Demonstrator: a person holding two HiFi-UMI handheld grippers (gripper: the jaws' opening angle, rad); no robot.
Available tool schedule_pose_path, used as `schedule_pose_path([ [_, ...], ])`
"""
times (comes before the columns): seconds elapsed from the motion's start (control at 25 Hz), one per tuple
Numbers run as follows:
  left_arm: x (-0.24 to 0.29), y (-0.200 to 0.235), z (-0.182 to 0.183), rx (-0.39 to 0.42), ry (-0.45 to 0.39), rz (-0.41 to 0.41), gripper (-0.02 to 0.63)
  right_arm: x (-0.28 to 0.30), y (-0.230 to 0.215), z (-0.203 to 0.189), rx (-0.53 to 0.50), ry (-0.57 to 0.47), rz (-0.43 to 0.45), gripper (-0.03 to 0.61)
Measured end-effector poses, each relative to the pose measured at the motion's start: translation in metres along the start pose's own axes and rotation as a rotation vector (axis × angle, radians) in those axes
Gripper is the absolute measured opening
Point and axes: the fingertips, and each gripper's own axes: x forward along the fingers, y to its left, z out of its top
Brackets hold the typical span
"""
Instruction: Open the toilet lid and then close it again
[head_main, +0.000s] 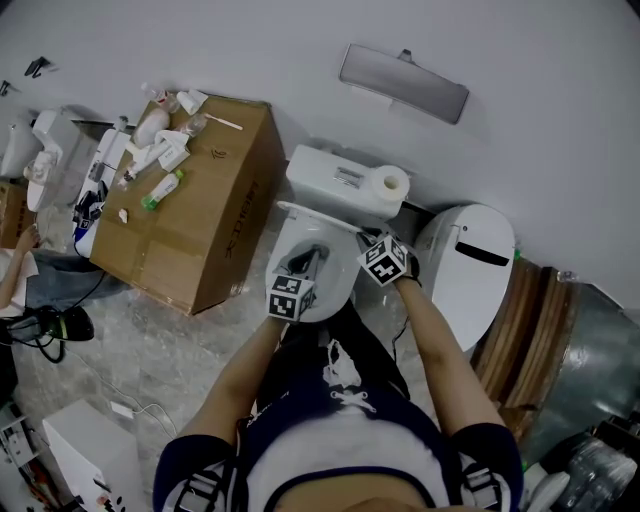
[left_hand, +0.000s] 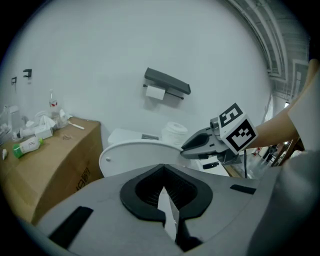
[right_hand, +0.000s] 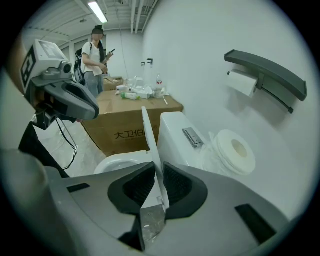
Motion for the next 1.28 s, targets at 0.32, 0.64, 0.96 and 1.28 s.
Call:
schedule_pose_path([
  [0.32,-0.003,0.006,-0.014,-0.028,0.021,0.022,0.006,-0.005,0.025,-0.006,0.013,-0.020,0.045,0.044],
  [0.64,-0.005,0.012,-0.029,-0.058,0.052,0.038,0.006,-0.007,0.055,-0.012,-0.029,-0.009,0.093,0.044],
  [0.96,-0.006,0.017,-0.044,-0.110,0.076,0.052,0.006,-0.006,0.083,-0.021,-0.066,-0.003,0.131,0.048],
  [1.28,-0.005,0.023,-0.066,-0.130,0.151,0.084,0.006,-0.004,0.099,-0.027,-0.077,0.017,0.157,0.049],
])
